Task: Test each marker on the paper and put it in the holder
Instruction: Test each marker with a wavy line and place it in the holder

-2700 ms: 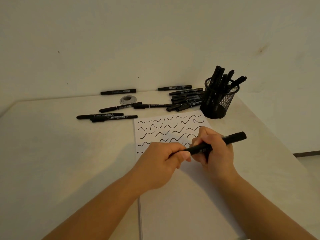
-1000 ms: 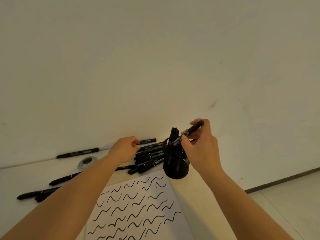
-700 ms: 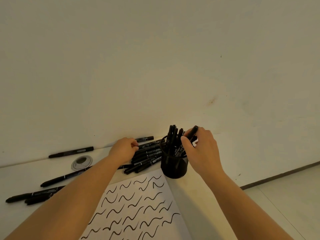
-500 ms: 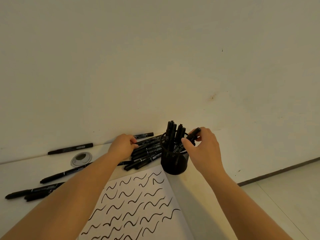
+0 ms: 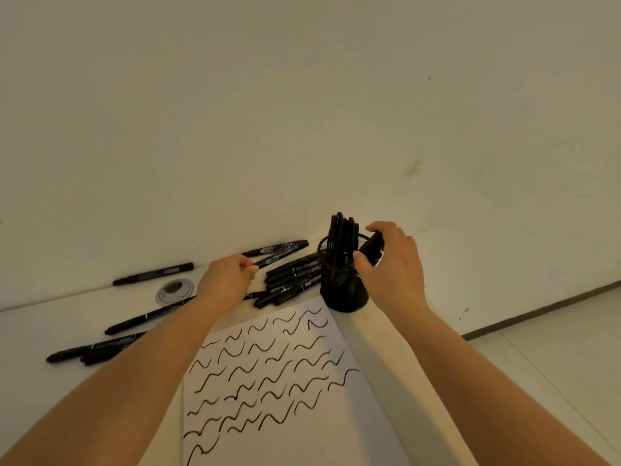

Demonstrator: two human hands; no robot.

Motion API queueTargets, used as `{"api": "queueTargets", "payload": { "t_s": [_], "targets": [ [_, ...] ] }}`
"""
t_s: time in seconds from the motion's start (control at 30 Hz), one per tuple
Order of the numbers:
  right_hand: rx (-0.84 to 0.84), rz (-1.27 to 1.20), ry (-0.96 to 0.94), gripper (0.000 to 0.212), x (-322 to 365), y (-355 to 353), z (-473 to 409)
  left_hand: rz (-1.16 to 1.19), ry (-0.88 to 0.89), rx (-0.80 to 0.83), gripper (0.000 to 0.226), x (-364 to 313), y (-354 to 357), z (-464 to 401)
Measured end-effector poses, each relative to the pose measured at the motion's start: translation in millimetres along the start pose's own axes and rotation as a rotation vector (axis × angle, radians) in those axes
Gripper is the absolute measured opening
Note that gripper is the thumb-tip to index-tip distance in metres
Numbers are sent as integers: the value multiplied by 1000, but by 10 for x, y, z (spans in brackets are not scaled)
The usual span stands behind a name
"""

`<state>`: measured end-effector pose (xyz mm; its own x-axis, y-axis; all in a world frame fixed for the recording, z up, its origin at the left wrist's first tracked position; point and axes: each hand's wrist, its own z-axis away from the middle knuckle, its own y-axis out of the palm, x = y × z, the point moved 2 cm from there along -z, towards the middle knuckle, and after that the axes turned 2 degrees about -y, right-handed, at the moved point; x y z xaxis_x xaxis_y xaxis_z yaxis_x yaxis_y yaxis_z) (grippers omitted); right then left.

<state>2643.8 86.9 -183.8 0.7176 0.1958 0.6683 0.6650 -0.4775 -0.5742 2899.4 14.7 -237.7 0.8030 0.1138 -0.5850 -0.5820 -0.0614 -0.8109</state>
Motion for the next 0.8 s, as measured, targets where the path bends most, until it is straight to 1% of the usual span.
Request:
{"api": "queueTargets", "payload": {
  "t_s": [0.1, 0.2, 0.23, 0.3, 0.37, 0.4, 0.43, 0.47, 0.53, 0.57, 0.6, 0.67, 0.73, 0.8],
  "targets": [
    [33, 96, -22, 30, -8, 20, 30, 69, 27, -41, 19, 50, -60, 168],
    [62, 108, 13, 33, 3, -20, 65, 126, 51, -77, 14, 60, -153, 347],
    [38, 127, 6, 35, 27, -50, 86, 152, 60, -81, 12, 60, -185, 418],
    [-83, 156, -64, 37, 118, -126, 173, 209, 84, -82, 11, 55, -248, 588],
    [-201, 105, -178, 31, 268, -180, 317, 256, 123, -70, 13, 31, -309, 798],
    [-197, 49, -205, 25, 348, -183, 402, 284, 145, -58, 15, 11, -334, 915],
    [-131, -28, -191, 16, 424, -166, 493, 316, 167, -46, 17, -12, -353, 1035],
    [-8, -121, -134, 10, 495, -127, 588, 354, 187, -33, 19, -37, -366, 1162],
    [286, -323, 20, 11, 625, -2, 809, 440, 213, -4, 21, -68, -378, 1423],
    [404, -405, 78, 11, 670, 66, 924, 477, 224, 16, 21, -72, -372, 1553],
    [487, -461, 112, 11, 702, 127, 1038, 494, 239, 39, 21, -66, -363, 1681],
    [561, -555, 156, 14, 752, 216, 1241, 453, 280, 87, 22, -18, -342, 1913],
    [581, -662, 228, 24, 784, 255, 1406, 389, 322, 110, 22, 65, -342, 2103],
    [597, -760, 324, 31, 797, 268, 1535, 343, 372, 93, 23, 154, -362, 2261]
  ]
}}
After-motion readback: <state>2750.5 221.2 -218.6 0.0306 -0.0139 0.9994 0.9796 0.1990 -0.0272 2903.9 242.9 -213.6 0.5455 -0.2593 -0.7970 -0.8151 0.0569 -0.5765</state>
